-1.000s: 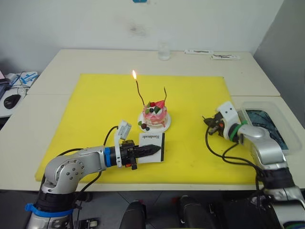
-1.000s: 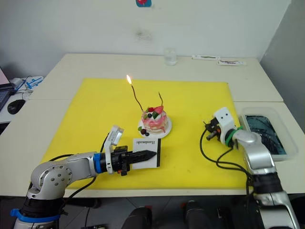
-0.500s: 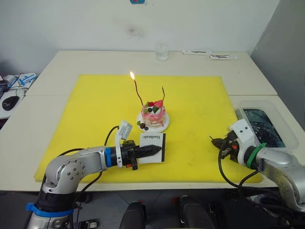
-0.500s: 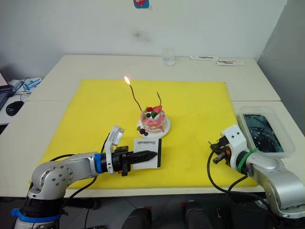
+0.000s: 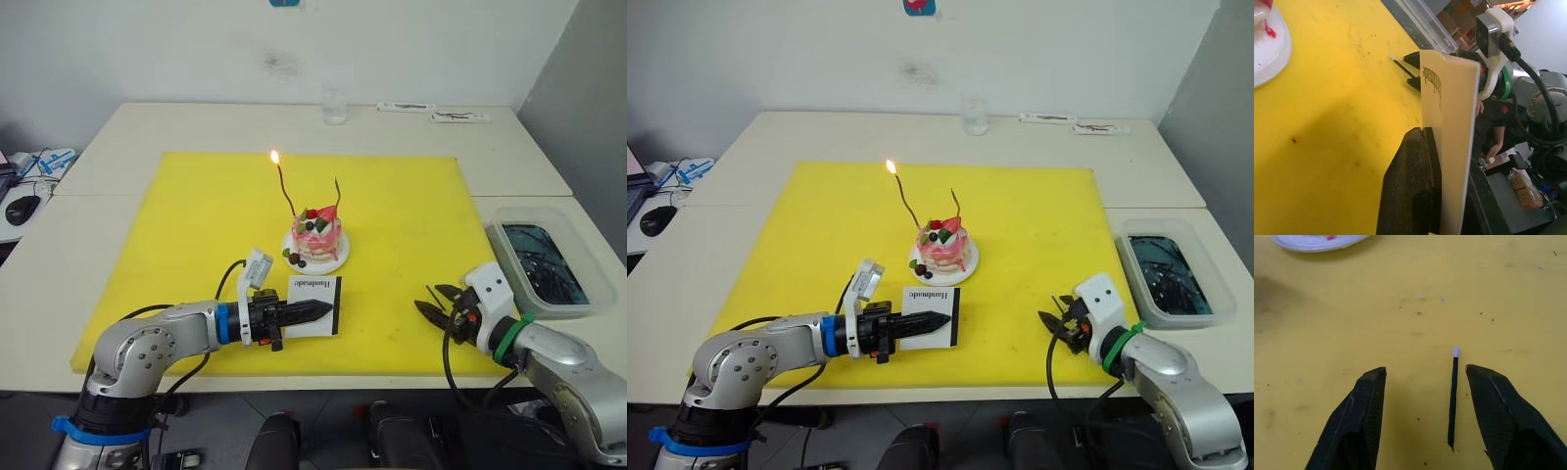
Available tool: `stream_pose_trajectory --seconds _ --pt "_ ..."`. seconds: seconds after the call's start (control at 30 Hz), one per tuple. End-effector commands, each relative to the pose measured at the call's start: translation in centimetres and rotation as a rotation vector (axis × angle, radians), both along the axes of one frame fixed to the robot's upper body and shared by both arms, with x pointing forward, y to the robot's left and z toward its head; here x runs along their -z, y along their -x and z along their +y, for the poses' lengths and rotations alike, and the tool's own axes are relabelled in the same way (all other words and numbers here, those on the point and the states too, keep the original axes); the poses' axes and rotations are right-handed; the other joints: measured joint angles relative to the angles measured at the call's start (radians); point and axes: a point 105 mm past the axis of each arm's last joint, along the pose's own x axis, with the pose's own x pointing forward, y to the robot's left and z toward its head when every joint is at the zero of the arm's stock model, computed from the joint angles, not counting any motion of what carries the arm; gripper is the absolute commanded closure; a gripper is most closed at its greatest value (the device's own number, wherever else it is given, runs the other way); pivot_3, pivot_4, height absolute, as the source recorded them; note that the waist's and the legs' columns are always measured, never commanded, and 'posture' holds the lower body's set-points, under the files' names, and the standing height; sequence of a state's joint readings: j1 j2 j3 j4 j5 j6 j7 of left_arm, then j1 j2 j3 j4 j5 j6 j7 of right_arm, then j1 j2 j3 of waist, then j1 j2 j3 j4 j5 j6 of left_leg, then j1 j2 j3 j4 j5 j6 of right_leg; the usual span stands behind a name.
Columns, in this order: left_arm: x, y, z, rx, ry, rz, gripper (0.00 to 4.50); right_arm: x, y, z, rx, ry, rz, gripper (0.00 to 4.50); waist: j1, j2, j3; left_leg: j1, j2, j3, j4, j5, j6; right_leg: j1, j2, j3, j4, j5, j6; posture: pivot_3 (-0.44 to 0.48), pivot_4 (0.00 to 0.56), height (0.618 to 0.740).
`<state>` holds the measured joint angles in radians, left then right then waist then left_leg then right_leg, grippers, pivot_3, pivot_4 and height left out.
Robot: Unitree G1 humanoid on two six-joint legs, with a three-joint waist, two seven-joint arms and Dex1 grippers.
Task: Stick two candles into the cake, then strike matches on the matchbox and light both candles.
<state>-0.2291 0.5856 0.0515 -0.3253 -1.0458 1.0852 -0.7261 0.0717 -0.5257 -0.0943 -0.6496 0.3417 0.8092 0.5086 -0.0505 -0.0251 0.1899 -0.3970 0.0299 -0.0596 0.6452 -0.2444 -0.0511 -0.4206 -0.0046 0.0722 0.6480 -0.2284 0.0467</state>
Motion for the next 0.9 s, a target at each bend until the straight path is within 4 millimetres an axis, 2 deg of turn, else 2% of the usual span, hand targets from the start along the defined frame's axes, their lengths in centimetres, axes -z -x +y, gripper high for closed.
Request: stream_pose_trajectory --seconds 0.03,0.27,0.57,0.7,0.8,0.9 --pt "-0.7 0.2 -0.2 0.023 0.004 -0.030 4.50 -0.6 -0.3 -0.1 0.006 -0.016 -0.115 1.71 0.000 0.000 0.000 0.000 0.000 0.000 0.000 0.000 0.000 0.000 0.000 0.000 0.000 0.000 0.000 0.000 0.150 0.740" --pt "-0.9 0.1 -0.1 0.027 -0.001 -0.032 4.50 0.3 -1.2 -0.4 0.073 -0.036 -0.198 1.71 -0.001 0.000 0.000 0.000 0.000 0.000 0.000 0.000 0.000 0.000 0.000 0.000 0.000 0.000 0.000 0.000 0.150 0.740" --pt "-1.0 0.1 -0.1 0.029 -0.003 -0.033 4.50 1.8 -1.2 -0.5 0.104 -0.037 -0.176 1.71 0.000 0.000 0.000 0.000 0.000 0.000 0.000 0.000 0.000 0.000 0.000 0.000 0.000 0.000 0.000 0.000 0.150 0.740" --pt "-1.0 0.1 -0.1 0.028 -0.003 -0.032 4.50 2.2 -1.4 -1.0 0.169 -0.060 -0.152 1.71 0.000 0.000 0.000 0.000 0.000 0.000 0.000 0.000 0.000 0.000 0.000 0.000 0.001 0.000 0.000 0.000 0.150 0.740" --pt "-1.0 0.1 -0.2 0.029 -0.002 -0.032 4.50 2.7 -1.3 -1.0 0.179 -0.051 -0.128 2.31 0.000 0.000 0.000 0.001 0.000 0.000 0.000 0.000 0.000 0.001 0.000 0.000 0.001 0.000 0.000 0.000 0.150 0.740" --pt "-1.0 0.1 -0.2 0.029 -0.002 -0.031 4.50 2.9 -1.2 -0.9 0.181 -0.046 -0.117 3.35 0.000 -0.001 -0.001 0.001 0.000 0.000 0.000 0.000 0.000 0.001 0.000 0.000 0.001 0.000 0.000 0.000 0.150 0.740"
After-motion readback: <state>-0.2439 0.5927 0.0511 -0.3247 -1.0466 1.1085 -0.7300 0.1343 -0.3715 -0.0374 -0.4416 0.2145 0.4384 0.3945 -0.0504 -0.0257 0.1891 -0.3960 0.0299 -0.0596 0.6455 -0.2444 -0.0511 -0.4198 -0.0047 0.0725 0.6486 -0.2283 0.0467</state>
